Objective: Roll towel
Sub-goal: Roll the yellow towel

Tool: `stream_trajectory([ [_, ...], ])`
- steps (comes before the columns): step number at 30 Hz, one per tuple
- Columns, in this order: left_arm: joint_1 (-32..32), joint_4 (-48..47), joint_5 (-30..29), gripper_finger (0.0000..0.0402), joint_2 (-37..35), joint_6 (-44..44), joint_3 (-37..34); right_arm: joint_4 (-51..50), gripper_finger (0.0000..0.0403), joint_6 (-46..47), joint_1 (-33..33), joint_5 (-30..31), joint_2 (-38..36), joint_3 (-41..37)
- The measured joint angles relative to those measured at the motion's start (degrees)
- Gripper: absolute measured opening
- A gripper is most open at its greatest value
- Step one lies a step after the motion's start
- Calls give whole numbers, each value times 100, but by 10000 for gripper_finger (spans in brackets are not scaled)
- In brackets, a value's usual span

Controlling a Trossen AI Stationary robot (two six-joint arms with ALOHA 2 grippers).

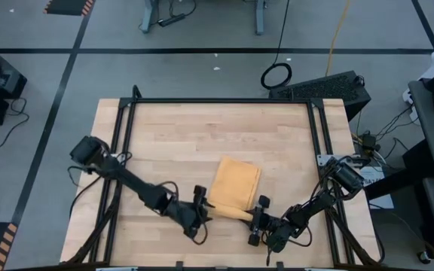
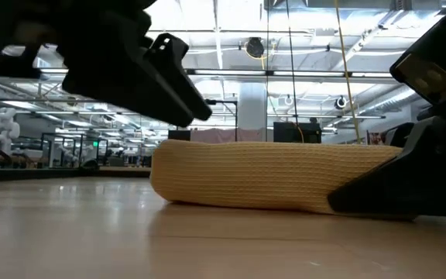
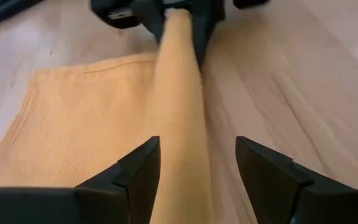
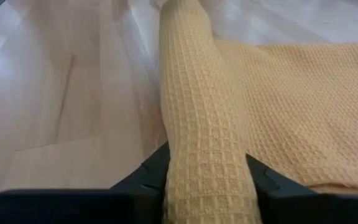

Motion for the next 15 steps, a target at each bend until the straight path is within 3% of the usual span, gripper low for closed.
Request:
stream_trajectory([
  [8,-174,39,-812,212,569,190,4,0,107,35,-2,-24,2,-2],
  [15,152,-105,-419,191,644,-43,9,75,122,-339,30,-85,-1,-7],
])
